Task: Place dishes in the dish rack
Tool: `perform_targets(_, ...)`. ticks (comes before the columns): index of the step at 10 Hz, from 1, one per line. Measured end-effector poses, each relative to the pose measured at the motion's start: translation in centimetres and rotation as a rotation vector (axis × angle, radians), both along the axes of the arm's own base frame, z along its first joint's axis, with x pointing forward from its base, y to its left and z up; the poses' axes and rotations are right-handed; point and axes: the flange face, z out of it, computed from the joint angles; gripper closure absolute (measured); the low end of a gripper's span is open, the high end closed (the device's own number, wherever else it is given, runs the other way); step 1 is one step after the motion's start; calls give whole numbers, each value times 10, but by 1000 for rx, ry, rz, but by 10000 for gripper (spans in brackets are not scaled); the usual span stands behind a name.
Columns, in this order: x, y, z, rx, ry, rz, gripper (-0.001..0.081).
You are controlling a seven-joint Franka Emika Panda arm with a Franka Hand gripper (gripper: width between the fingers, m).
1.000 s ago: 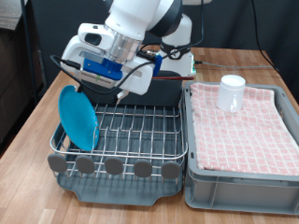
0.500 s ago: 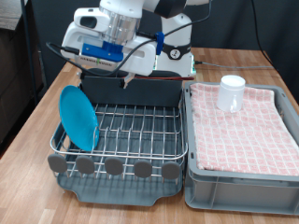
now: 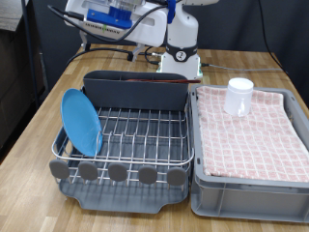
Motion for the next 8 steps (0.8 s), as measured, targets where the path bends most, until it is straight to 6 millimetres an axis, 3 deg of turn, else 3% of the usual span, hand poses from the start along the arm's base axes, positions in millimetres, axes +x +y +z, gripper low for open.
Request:
perform_targets(2,2,12,9,-3,12,14,4)
perform_targets(6,10,86,6,-21,-3,-4,4)
perform_targets(8,8,91,7,-32,-1,-29,4)
